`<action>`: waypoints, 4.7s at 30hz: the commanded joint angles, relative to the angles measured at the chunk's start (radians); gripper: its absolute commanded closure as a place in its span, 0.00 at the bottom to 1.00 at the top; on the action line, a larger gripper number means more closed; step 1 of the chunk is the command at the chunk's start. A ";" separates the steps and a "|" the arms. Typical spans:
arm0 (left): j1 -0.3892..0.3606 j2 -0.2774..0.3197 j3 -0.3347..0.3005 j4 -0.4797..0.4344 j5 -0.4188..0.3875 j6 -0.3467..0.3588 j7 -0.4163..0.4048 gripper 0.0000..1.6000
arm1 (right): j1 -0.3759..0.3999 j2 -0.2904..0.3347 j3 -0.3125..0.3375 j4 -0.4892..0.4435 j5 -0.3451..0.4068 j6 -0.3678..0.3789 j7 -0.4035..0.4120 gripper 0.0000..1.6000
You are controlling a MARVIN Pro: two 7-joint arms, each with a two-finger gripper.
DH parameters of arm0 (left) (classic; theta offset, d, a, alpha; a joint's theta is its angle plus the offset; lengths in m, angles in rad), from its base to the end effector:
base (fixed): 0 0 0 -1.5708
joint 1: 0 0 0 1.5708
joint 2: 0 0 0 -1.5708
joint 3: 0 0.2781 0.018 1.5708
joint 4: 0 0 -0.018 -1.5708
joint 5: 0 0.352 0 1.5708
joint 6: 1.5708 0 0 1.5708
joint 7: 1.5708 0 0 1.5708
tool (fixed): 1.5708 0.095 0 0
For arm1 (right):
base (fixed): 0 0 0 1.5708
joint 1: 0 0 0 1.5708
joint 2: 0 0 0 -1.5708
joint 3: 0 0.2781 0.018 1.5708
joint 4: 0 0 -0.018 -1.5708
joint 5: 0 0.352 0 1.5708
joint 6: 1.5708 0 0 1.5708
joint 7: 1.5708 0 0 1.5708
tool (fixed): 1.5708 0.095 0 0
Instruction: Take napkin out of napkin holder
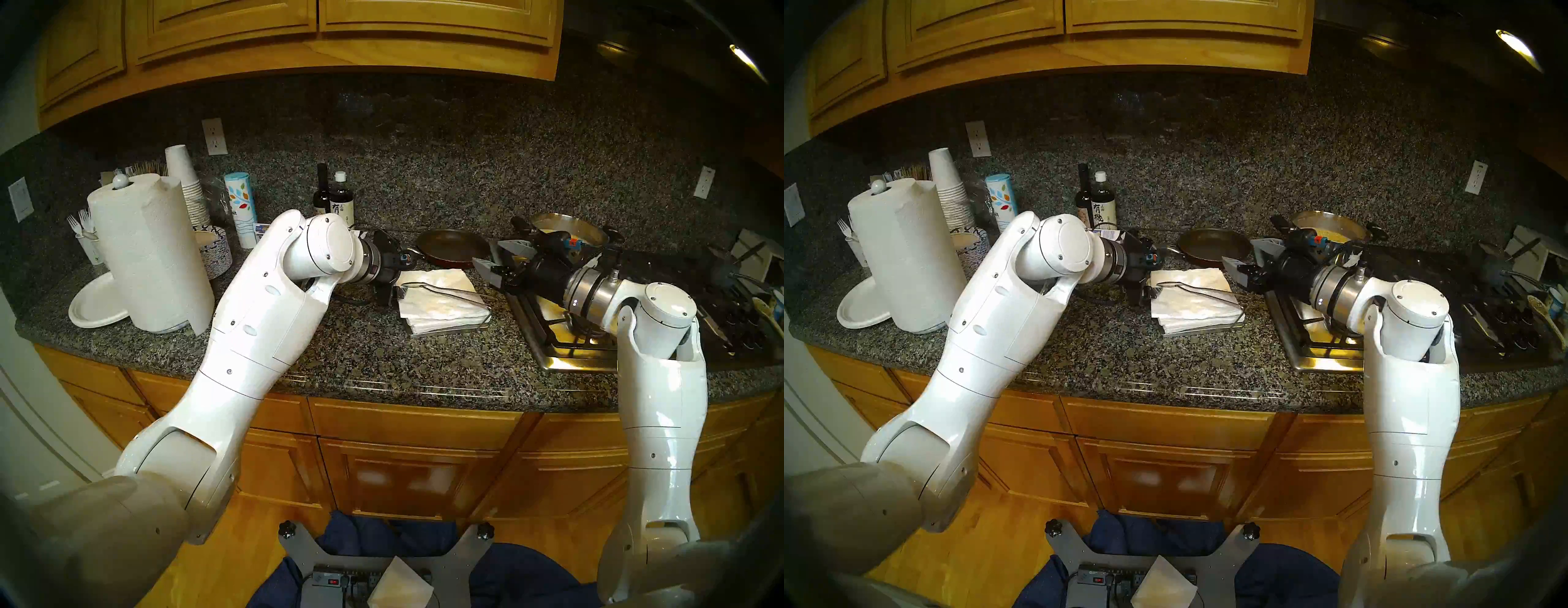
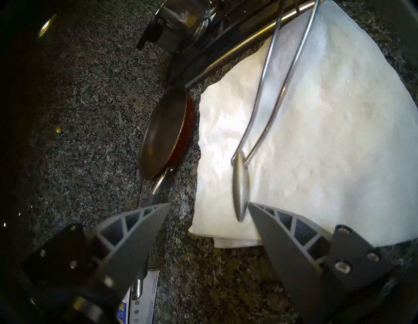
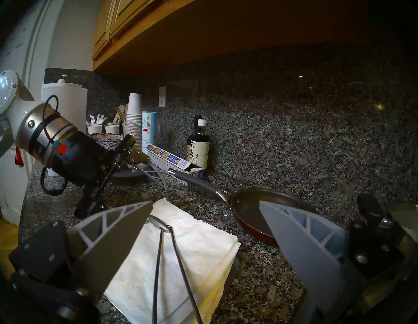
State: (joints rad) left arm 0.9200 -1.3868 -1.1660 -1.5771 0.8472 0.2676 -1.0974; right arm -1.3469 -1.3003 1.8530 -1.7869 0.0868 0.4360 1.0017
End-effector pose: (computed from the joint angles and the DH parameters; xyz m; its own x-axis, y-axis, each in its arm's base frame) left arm 0.5266 -0.1358 -0.0968 -0.3323 -0.8711 0.3616 -0.6515 -0.0653 -0.7559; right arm 0.4558 -0.0956 -0.1080 -0.0326 0.1284 0.9912 0.6478 -0.7525 0.1188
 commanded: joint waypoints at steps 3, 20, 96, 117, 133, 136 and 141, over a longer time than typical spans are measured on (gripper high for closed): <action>-0.039 -0.005 -0.024 -0.051 -0.017 -0.001 -0.025 0.09 | 0.029 -0.002 0.000 -0.025 0.009 0.001 0.001 0.00; -0.046 -0.017 -0.019 -0.027 0.011 0.001 -0.004 0.11 | 0.019 -0.006 0.007 -0.031 0.011 0.001 -0.001 0.00; -0.117 -0.087 -0.108 0.088 -0.073 -0.103 -0.136 0.39 | 0.009 -0.015 0.024 -0.031 0.016 -0.003 -0.001 0.00; -0.171 -0.117 -0.105 0.211 -0.069 -0.140 -0.122 0.49 | 0.010 -0.014 0.027 -0.029 0.015 -0.005 0.000 0.00; -0.166 -0.107 -0.098 0.214 -0.062 -0.154 -0.149 0.30 | 0.008 -0.017 0.030 -0.029 0.016 -0.005 0.000 0.00; -0.162 -0.105 -0.102 0.207 -0.062 -0.153 -0.157 0.25 | 0.007 -0.018 0.031 -0.029 0.016 -0.004 -0.002 0.00; -0.160 -0.106 -0.108 0.201 -0.060 -0.153 -0.164 0.26 | 0.006 -0.020 0.032 -0.027 0.016 -0.006 -0.001 0.00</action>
State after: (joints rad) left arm 0.7954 -1.4895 -1.2630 -1.3438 0.7893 0.1097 -1.2605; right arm -1.3625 -1.3192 1.8797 -1.7897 0.0950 0.4350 1.0011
